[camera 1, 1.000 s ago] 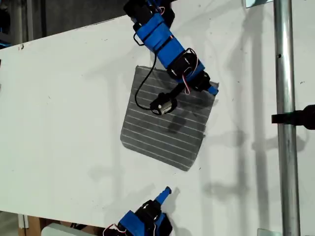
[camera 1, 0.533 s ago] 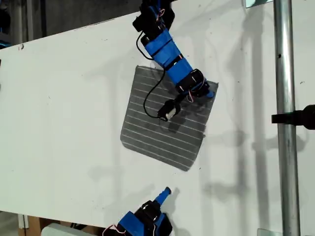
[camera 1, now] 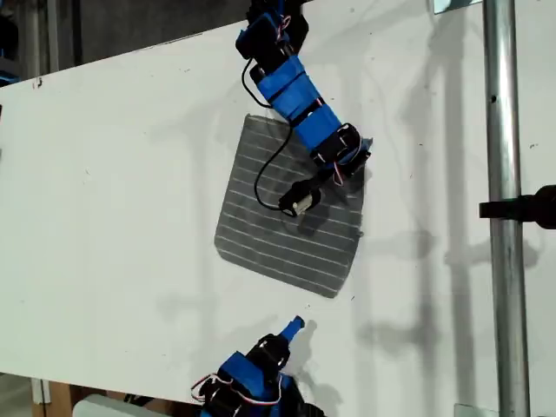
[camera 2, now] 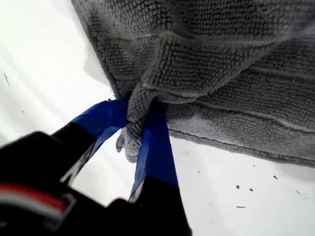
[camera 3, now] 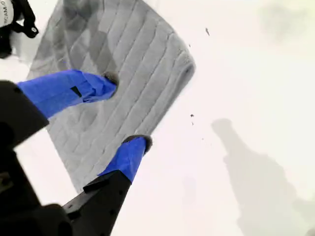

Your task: Grasp corners of a towel and fold twice.

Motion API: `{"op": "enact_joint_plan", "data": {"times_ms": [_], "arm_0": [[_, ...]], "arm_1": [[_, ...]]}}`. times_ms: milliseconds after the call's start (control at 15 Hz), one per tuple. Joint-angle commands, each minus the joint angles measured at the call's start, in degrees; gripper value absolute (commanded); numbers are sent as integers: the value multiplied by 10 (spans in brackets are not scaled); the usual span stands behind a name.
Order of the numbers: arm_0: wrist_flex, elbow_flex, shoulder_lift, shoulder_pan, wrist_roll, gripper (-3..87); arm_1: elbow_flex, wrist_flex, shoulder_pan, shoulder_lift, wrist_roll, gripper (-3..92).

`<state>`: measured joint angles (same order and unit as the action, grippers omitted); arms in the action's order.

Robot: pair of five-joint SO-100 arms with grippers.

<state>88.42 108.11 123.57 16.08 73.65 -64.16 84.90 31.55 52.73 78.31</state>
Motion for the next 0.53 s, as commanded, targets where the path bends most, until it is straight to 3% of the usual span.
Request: {"op": "enact_joint_plan", "data": {"times_ms": [0,400,467], "arm_0": [[-22,-59,-64,-31,-14,254],[-155,-74,-306,-32,-76,328],[-156,-102,-358,-23,-78,330]], "arm_1": [[8,-3,-13,6,1,-2],[13,-3,-17,15,-5,-2],[13,-3,-18,17,-5,-2]]}}
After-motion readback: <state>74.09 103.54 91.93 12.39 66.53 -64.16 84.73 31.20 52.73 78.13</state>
